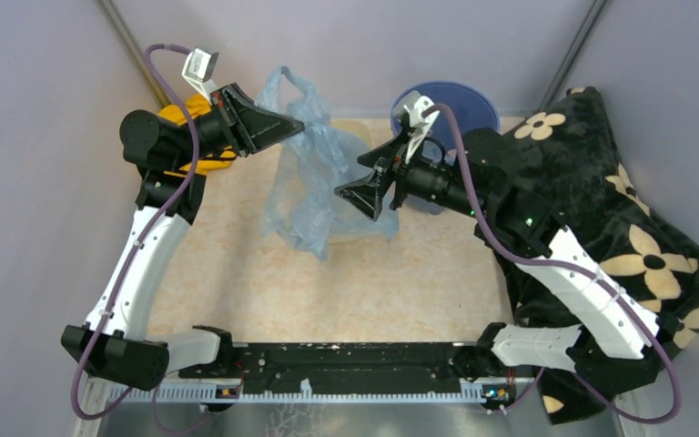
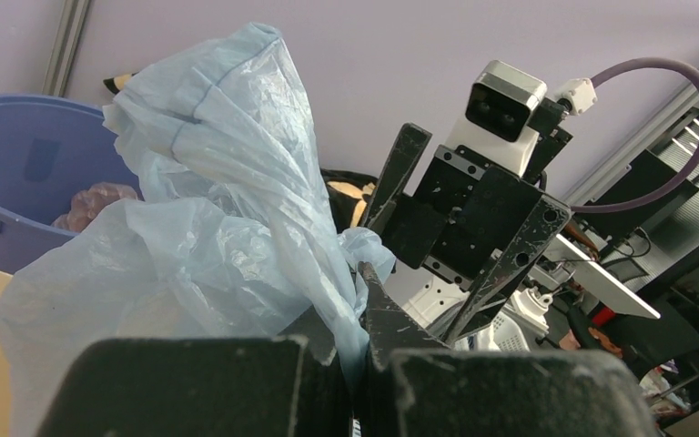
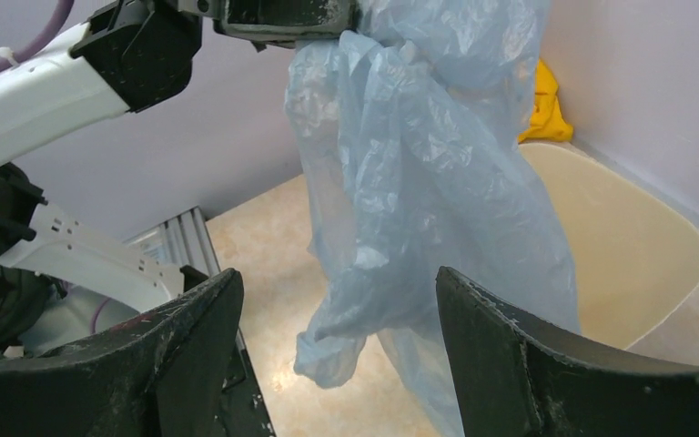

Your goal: Put the trash bags into the trash bin

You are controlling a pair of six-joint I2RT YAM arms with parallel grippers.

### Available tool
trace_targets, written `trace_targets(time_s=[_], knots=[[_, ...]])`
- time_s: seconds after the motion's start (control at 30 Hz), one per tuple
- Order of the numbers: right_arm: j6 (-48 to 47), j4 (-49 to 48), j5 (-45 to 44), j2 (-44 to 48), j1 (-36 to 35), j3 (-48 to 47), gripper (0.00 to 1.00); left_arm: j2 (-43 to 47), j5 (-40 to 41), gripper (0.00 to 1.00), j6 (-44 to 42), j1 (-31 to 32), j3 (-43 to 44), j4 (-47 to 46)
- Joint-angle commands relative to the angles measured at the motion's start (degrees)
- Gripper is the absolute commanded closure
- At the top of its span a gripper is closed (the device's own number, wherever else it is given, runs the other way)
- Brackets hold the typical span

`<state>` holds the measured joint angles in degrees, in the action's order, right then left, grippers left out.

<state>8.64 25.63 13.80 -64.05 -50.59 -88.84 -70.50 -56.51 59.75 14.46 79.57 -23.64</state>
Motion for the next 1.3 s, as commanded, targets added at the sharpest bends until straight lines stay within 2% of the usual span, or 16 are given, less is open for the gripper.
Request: trace_targets(time_s=[0.0, 0.2, 0.3, 0.4, 0.5, 0.57, 0.6, 0.77, 0.83, 0.9, 0.97, 1.07, 1.1, 1.27], knots=[[1.37, -5.27, -1.98, -2.43, -0.9, -0.44, 0.23, 0.44, 0.3, 1.0, -0.69, -0.27, -0.33, -2.34], [1.62, -5.74, -8.39, -5.76, -1.77, -1.79, 0.25, 0.72, -0.26, 1.0, -0.05, -0.24, -0.92, -3.23], [1.73, -6.54, -9.66, -7.32, -1.96, -2.42, 0.32, 1.08, -0.68, 1.0, 0.58, -0.27, -1.23, -4.15], [1.74, -7.17, -10.2, -8.55, -2.06, -2.86, 0.58, 1.49, -1.15, 1.0, 0.66, -0.28, -1.12, -4.32], [1.6, -7.76, -10.27, -8.18, -2.06, -2.43, 0.9, 1.8, -1.41, 1.0, 0.26, -0.26, -1.04, -3.85], [1.43, -7.76, -10.81, -7.56, -2.07, -2.0, 1.0, 1.99, -1.52, 1.0, -0.24, -0.26, -1.02, -3.43], [1.32, -7.56, -11.22, -7.18, -2.06, -1.89, 1.0, 2.15, -1.36, 0.98, -0.76, -0.27, -1.08, -2.82], [0.26, -5.72, -13.55, -4.79, -2.06, -1.49, 1.0, 2.9, -0.37, 0.71, -3.21, -0.28, -1.2, -0.05], [-0.04, -5.07, -13.63, -4.07, -2.06, -1.59, 1.0, 2.87, -0.32, 0.64, -3.23, -0.26, -1.26, 0.03], [-0.19, -4.74, -13.63, -3.73, -2.06, -1.7, 1.0, 2.84, -0.19, 0.61, -3.3, -0.27, -1.25, 0.17], [-0.15, -4.79, -13.63, -3.47, -2.06, -1.63, 1.0, 2.78, -0.22, 0.66, -3.25, -0.24, -1.17, 0.24], [-0.19, -4.67, -14.53, -3.16, -2.06, -1.33, 1.0, 2.47, -0.21, 0.87, -3.28, -0.29, -1.08, 0.72], [-0.28, -4.63, -14.71, -3.06, -2.1, -1.22, 1.0, 2.37, -0.18, 0.91, -3.24, -0.31, -1.08, 0.69], [-0.3, -4.04, -14.88, -2.12, -2.06, -0.29, 1.0, 1.93, 0.12, 1.0, -3.3, -0.24, -1.2, 0.76]])
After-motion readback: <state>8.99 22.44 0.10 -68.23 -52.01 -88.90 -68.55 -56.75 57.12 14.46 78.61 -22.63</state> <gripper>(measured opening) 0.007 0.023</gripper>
